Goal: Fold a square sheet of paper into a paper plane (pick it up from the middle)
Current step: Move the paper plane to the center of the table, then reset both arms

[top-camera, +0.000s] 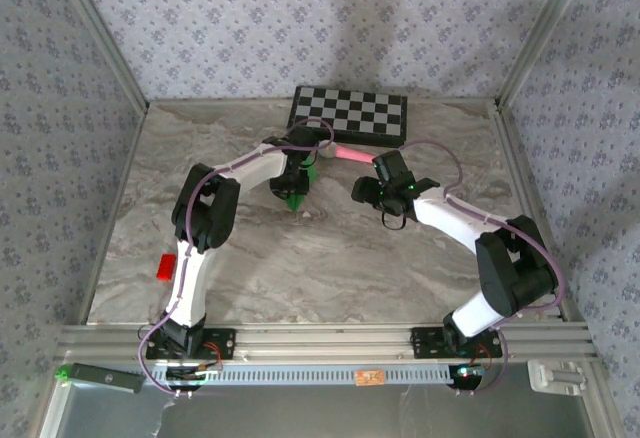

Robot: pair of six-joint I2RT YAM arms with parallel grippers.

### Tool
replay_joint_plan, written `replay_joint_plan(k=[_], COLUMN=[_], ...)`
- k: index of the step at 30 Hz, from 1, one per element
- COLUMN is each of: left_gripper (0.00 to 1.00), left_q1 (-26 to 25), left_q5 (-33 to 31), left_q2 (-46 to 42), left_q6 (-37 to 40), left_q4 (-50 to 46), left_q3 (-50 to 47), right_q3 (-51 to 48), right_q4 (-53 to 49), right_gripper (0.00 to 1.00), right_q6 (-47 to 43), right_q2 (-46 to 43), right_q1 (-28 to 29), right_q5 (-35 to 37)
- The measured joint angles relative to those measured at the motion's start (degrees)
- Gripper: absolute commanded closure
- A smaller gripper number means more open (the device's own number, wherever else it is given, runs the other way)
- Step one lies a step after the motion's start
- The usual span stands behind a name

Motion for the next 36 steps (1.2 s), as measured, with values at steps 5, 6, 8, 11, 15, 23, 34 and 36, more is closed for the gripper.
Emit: replay_joint_plan(k=[5, 6, 8, 11, 15, 23, 34, 36], left_gripper=[0.55, 0.54, 0.53, 0.51, 0.50, 0.35, 0.00, 0.00], left_q1=[0.0, 0.0, 0.0, 0.0, 0.0, 0.8, 14.1, 17.9], left_q5=[-0.1, -0.2, -0.2, -0.4, -1.0, -4.5, -20.8, -22.7], left_q2=[-1.8, -2.7, -4.7, -8.0, -11.0, -20.5, -52.2, -55.6], left_q6=[-0.7, -0.9, -1.1, -1.5, -1.6, -1.5, 2.3, 2.4], left_q4=[0.0, 0.0, 0.1, 0.2, 0.3, 1.2, 18.7, 22.9], left_q3=[-0.1, -0.1, -0.2, -0.7, -1.3, -6.7, -33.0, -40.5], right_q3=[0.0, 0.0, 0.0, 0.0, 0.4, 5.2, 6.7, 2.9], right_q4=[0.0, 0.0, 0.0, -0.1, -0.5, -4.0, -2.6, -0.4], right_gripper=[0.25, 0.25, 0.25, 0.25, 0.24, 0.00, 0.00, 0.00], right_q6=[0.0, 0.0, 0.0, 0.0, -0.1, -4.5, -17.7, -18.6], right_q2=[0.0, 0.0, 0.0, 0.0, 0.0, -2.8, -12.6, -14.2], right_q1=[0.0, 0.0, 0.0, 0.0, -0.1, -0.5, -6.5, -8.6], right_q5=[0.0, 0.0, 0.0, 0.0, 0.3, 5.9, 23.3, 26.1])
